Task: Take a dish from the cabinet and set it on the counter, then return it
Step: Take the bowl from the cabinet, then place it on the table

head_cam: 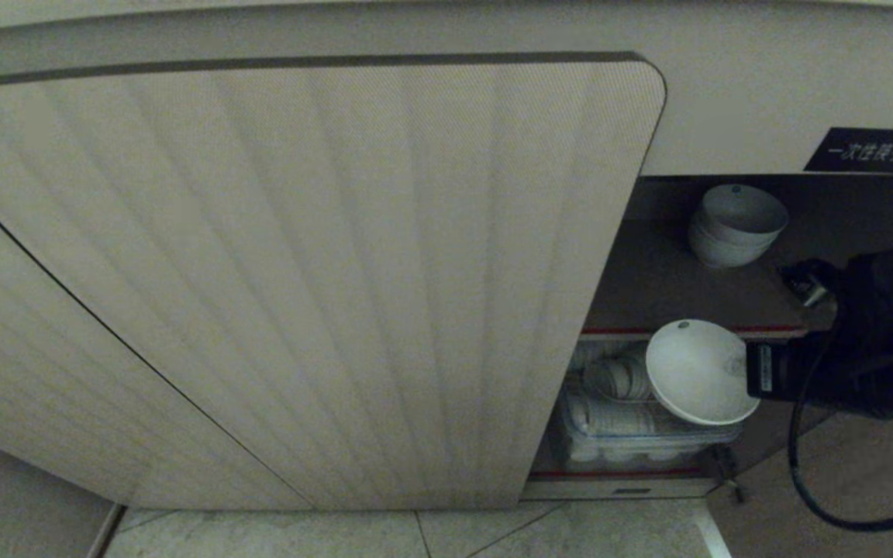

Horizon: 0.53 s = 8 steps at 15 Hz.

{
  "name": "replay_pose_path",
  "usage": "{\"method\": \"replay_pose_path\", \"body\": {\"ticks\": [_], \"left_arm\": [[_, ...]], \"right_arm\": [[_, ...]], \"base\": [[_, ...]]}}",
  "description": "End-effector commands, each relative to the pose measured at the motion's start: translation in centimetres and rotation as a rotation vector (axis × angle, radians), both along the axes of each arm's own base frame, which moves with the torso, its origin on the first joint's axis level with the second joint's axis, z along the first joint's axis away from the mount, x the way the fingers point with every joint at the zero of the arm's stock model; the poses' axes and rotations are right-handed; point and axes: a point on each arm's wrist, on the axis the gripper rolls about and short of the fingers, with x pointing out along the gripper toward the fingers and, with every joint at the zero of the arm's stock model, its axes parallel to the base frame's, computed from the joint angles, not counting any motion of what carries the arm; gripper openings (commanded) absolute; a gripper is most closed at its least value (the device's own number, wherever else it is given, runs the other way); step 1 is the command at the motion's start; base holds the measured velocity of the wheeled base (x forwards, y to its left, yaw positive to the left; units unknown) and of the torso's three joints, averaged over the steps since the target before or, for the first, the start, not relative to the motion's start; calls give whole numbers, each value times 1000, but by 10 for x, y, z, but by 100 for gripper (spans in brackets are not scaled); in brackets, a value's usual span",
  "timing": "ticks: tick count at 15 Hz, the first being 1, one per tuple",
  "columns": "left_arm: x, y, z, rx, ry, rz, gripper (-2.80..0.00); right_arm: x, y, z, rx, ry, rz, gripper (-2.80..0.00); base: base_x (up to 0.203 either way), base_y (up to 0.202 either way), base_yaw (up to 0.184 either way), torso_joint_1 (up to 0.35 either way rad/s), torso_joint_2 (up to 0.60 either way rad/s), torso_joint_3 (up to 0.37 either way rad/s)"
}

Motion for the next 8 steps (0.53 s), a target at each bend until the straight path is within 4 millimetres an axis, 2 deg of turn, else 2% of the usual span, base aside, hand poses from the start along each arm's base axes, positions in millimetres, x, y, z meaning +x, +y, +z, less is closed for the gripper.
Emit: {"method": "replay_pose_path", "body": {"ticks": [1, 8], "left_arm": [[0, 0, 0, 0, 0, -1, -280], [0, 0, 0, 0, 0, 1, -280]], "right_arm": [[-16, 2, 0, 3, -6, 19, -280], [-61, 5, -8, -1, 37, 74, -280]], "base": [[0, 0, 0, 0, 0, 0], [0, 0, 0, 0, 0, 0]]}}
